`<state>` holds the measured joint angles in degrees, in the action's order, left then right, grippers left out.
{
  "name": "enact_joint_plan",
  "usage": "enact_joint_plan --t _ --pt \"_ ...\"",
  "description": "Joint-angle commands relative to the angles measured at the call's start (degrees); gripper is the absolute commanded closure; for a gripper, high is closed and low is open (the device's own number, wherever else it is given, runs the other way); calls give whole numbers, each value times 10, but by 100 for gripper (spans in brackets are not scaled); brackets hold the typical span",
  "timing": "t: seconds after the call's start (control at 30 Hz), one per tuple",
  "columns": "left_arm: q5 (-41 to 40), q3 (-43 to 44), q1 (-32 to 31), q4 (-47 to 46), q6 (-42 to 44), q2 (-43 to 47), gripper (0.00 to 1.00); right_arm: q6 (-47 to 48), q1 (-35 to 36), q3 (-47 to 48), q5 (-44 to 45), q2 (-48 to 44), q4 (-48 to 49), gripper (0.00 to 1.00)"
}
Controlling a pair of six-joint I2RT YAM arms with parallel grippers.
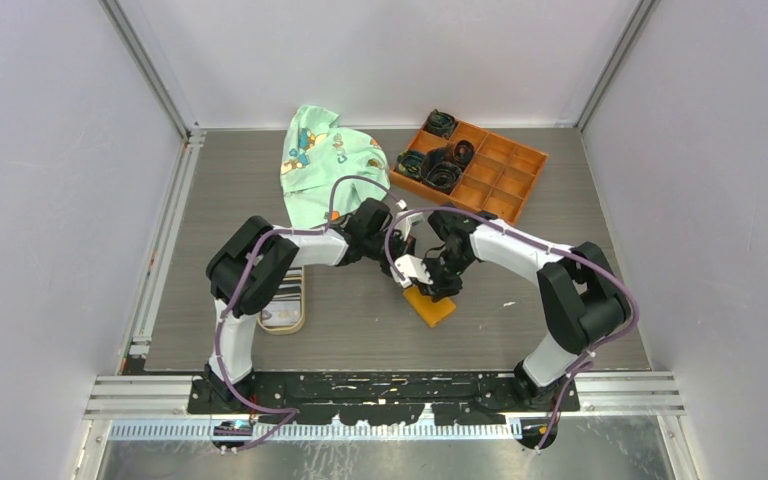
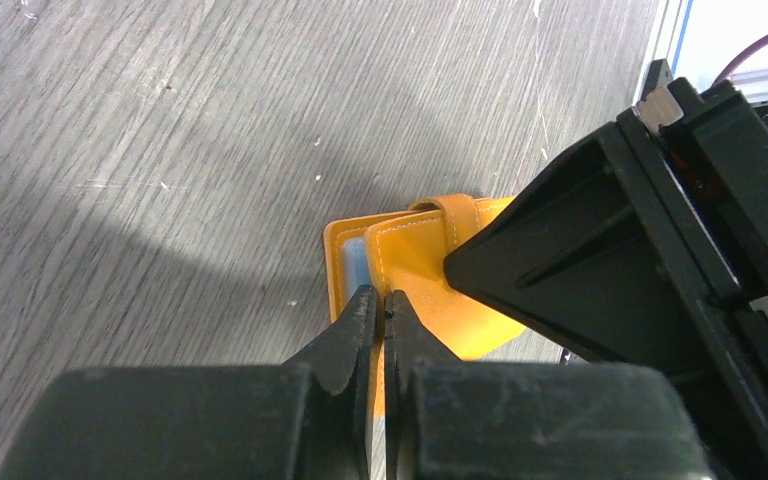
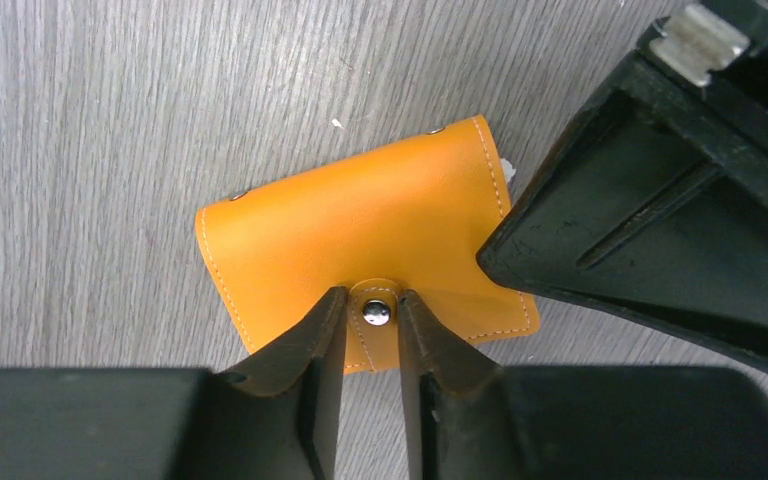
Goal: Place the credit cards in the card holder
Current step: Open the card holder at the center of the board.
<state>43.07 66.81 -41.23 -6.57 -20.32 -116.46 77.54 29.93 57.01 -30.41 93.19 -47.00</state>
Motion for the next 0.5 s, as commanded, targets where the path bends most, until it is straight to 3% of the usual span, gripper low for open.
enact_joint_plan --t 0.0,0.13,0.47 --pt "-10 15 -3 1 20 -11 100 2 7 -1 57 21 -1 78" --pt "-10 15 2 3 23 -15 100 30 7 2 49 15 -31 99" --pt "-5 25 30 9 21 -26 100 78 -19 -13 -24 -59 -68 99"
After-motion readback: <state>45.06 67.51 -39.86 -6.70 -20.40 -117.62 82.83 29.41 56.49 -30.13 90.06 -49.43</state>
